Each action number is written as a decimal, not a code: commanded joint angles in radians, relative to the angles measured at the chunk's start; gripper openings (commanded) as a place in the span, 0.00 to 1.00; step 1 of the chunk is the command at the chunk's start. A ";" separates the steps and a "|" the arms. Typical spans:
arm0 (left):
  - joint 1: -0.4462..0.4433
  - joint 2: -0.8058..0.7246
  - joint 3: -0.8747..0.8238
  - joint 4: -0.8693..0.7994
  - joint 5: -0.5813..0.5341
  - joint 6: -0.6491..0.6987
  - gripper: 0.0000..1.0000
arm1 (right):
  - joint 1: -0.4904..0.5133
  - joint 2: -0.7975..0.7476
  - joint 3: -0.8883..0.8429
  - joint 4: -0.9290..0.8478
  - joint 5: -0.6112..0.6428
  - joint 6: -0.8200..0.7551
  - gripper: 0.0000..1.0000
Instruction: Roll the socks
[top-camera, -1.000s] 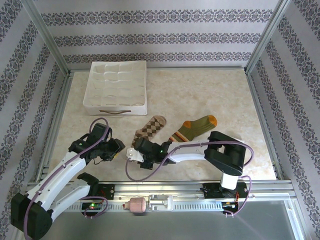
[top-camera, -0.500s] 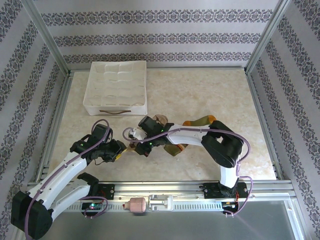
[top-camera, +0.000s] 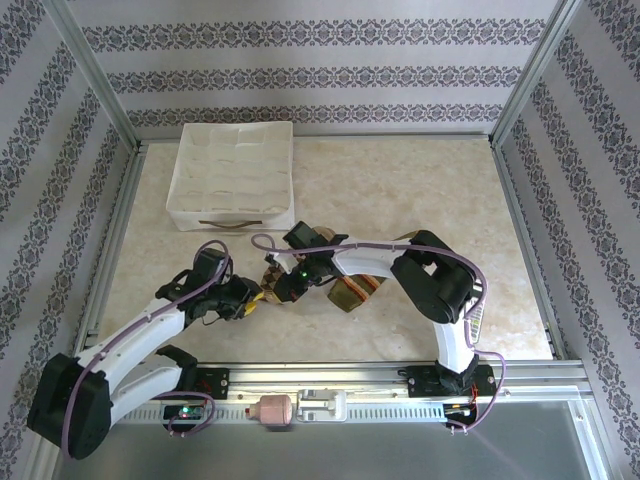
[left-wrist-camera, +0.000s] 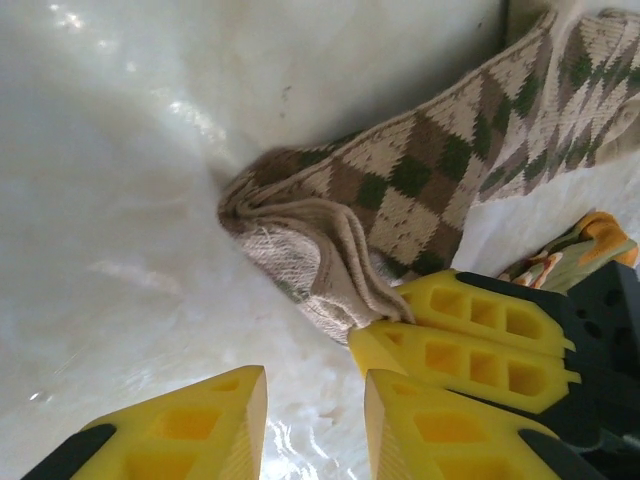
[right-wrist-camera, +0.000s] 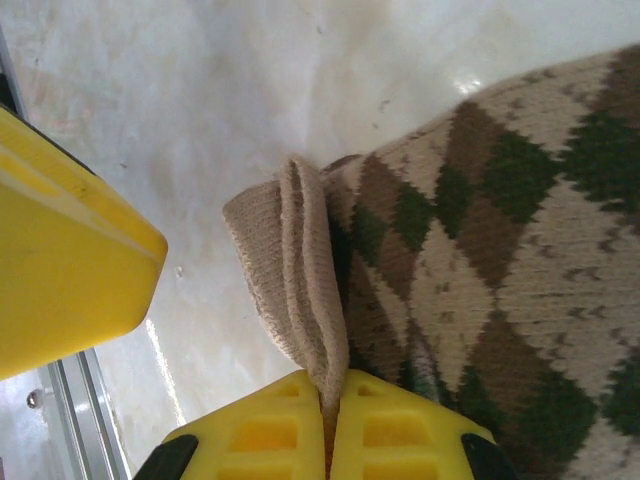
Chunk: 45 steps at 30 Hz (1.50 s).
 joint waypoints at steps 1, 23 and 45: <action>0.012 0.037 -0.011 0.109 -0.006 -0.014 0.30 | -0.027 0.046 0.031 -0.023 -0.046 0.060 0.00; 0.011 0.287 0.030 0.277 -0.068 -0.018 0.42 | -0.063 0.098 0.049 -0.034 -0.094 0.119 0.00; 0.010 0.399 0.164 -0.080 -0.078 0.008 0.00 | 0.060 -0.375 -0.327 0.231 0.311 -0.355 0.41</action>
